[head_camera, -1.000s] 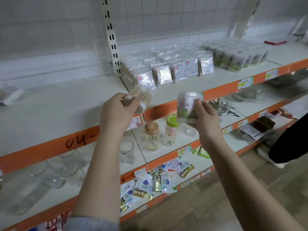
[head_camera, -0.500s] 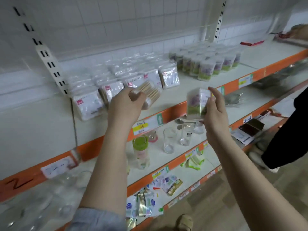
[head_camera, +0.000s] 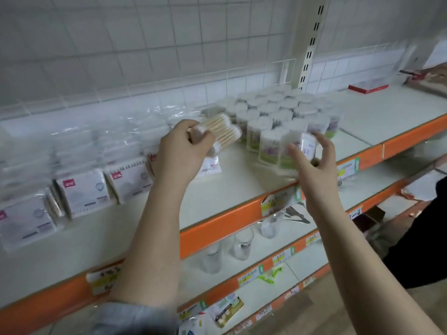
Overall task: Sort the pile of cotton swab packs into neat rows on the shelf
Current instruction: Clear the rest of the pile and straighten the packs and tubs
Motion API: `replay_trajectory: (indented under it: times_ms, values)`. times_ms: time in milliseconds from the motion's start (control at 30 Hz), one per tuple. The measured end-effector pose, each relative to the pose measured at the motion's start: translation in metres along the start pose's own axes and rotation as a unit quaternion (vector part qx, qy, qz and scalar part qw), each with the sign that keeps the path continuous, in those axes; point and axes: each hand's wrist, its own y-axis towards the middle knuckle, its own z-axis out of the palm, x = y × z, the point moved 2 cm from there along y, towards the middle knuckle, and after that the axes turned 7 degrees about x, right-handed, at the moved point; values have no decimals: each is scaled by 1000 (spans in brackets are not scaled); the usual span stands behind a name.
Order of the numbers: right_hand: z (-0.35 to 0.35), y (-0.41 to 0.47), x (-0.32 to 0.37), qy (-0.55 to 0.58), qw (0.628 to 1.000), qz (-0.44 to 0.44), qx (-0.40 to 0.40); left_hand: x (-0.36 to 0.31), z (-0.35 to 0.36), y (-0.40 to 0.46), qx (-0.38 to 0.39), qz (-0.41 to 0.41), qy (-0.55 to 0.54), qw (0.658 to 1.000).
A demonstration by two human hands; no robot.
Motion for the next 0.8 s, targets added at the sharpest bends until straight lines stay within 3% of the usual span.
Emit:
replay_trajectory:
  times_ms: [200, 467, 600, 800]
  values:
    - [-34, 46, -16, -21, 999, -46, 5, -15, 36, -2, -51, -29, -16, 998]
    - [-92, 106, -22, -47, 978, -122, 165, -60, 105, -34, -193, -88, -4, 977]
    - [-120, 126, -24, -34, 966, -121, 225, -93, 132, -54, -218, -126, 45, 967]
    - [-140, 147, -29, -24, 961, -138, 239, -123, 152, -69, -239, -132, 85, 958]
